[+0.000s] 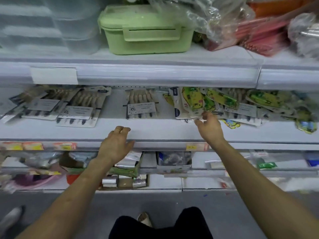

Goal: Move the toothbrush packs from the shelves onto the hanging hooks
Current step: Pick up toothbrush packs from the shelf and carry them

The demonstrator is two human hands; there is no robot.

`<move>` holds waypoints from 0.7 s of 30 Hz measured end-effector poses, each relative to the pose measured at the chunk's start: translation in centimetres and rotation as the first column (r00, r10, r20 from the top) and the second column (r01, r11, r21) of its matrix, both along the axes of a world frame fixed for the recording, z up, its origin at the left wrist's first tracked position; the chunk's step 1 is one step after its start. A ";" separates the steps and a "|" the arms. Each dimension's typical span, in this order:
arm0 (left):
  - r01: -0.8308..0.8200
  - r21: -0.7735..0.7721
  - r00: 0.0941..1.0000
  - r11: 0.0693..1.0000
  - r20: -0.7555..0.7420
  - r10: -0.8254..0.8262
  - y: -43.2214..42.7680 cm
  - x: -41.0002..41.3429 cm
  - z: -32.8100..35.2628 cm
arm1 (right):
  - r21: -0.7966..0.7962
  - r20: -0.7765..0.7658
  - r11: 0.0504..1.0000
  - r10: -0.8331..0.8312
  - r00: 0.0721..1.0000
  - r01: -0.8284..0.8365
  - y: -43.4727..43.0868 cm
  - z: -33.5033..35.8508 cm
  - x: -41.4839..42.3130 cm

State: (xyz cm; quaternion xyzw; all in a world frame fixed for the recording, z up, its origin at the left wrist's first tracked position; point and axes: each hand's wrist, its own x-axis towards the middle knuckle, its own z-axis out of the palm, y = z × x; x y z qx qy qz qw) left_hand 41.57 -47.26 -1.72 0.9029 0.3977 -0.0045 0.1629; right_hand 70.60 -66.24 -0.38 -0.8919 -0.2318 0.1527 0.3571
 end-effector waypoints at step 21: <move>-0.133 0.083 0.984 0.988 -0.112 0.142 9.1 9.1 -3.7 | 0.317 -0.538 0.836 -0.230 0.811 0.447 4.8 -3.7 5.6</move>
